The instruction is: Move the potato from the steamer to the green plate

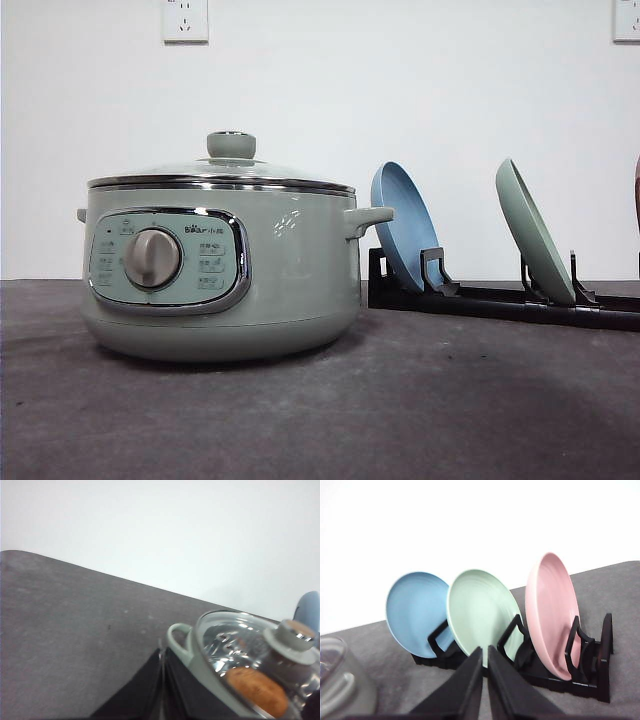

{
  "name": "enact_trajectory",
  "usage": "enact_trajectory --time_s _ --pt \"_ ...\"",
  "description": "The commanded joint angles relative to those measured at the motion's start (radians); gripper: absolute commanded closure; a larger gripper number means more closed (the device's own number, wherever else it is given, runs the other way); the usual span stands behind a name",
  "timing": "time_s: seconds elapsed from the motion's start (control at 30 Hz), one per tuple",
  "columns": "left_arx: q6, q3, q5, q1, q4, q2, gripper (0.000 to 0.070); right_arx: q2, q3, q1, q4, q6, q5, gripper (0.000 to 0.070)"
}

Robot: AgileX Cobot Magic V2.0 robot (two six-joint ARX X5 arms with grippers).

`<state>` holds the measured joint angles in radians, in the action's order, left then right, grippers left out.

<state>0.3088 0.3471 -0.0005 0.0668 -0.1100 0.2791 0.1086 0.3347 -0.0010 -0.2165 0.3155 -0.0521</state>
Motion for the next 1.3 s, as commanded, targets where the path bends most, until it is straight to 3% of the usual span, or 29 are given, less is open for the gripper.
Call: enact_trajectory --time_s 0.0,0.23,0.5,0.7,0.93,1.17,1.2,1.27 --pt "0.009 0.086 0.01 0.01 -0.006 0.063 0.0699 0.04 0.067 0.0 -0.005 0.027 -0.003 0.0696" --pt "-0.061 0.396 0.089 0.04 -0.183 0.297 0.0699 0.237 0.359 0.0 -0.155 0.017 -0.078 0.0696" --pt "-0.071 0.67 0.24 0.093 -0.33 0.505 0.0699 0.448 0.625 0.0 -0.357 -0.078 -0.3 0.0696" --pt "-0.19 0.833 0.317 0.156 -0.506 0.622 0.0699 0.541 0.712 0.031 -0.432 -0.162 -0.398 0.0696" --pt "-0.269 0.872 0.387 0.238 -0.571 0.66 0.0699 0.606 0.721 0.084 -0.509 -0.276 -0.556 0.0696" --pt "-0.301 0.872 0.396 0.299 -0.572 0.66 0.0698 0.614 0.721 0.093 -0.518 -0.279 -0.557 0.0695" --pt "-0.301 0.872 0.396 0.301 -0.573 0.66 0.0689 0.614 0.721 0.093 -0.518 -0.279 -0.556 0.0695" --pt "-0.301 0.872 0.396 0.301 -0.572 0.66 0.0606 0.614 0.721 0.093 -0.518 -0.279 -0.55 0.0693"
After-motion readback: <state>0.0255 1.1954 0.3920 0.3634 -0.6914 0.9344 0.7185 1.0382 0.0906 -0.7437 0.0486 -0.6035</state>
